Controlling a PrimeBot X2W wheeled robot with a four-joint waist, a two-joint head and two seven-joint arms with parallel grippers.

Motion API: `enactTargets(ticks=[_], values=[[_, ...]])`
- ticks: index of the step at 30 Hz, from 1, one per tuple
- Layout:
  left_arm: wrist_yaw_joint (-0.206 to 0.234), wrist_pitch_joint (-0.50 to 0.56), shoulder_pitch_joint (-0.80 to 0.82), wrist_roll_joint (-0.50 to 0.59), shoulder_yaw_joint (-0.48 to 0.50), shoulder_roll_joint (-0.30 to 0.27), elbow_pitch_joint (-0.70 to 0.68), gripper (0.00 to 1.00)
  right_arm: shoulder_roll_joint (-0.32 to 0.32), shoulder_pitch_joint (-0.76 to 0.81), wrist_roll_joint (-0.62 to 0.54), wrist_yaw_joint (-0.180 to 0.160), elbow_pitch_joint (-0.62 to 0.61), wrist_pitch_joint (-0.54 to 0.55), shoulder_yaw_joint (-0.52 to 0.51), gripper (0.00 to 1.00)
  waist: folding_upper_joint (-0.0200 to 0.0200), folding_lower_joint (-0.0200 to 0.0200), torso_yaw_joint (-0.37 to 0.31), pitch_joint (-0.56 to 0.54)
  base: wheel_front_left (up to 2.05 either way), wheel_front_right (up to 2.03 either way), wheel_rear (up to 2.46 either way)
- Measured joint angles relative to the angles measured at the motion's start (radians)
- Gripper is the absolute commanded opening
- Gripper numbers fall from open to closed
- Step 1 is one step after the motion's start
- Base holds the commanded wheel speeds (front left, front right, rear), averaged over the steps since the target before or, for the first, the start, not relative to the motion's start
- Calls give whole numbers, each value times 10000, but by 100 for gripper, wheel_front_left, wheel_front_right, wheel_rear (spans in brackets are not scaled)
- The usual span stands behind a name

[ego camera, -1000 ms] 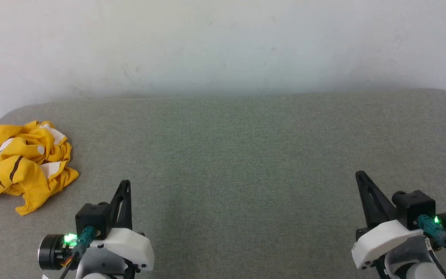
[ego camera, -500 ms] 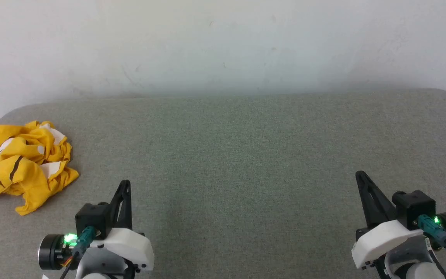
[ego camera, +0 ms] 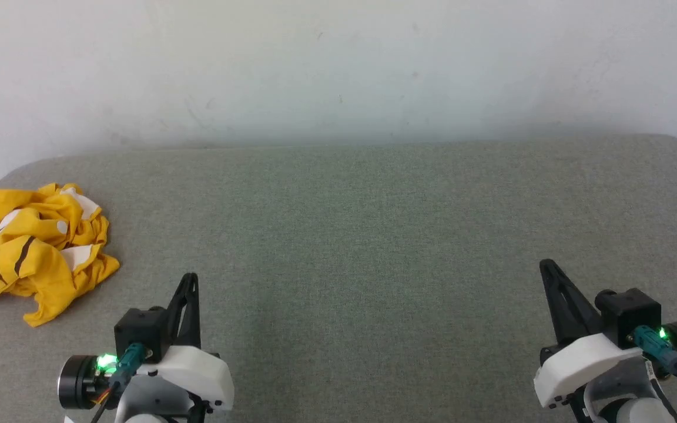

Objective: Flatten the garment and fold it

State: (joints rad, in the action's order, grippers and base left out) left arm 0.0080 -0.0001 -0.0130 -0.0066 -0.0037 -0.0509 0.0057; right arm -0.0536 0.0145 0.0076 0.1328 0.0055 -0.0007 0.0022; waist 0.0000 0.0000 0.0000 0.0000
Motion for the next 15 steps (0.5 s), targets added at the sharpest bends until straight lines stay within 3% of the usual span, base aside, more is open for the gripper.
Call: enactTargets(ticks=[3,4,15], values=[[0,0,0,0,0,0,0,0,0,0,0,0,0,0,0,0,0,0,0,0,0,0,0],[4,0,-2,-2,-4,0,4,100,-2,2,2,0,4,0,4,100,0,0,0,0,0,0,0],[17,-96,-5,-4,-69,0,46,100,-6,12,25,0,38,-69,4,100,0,0,-3,13,0,0,0]])
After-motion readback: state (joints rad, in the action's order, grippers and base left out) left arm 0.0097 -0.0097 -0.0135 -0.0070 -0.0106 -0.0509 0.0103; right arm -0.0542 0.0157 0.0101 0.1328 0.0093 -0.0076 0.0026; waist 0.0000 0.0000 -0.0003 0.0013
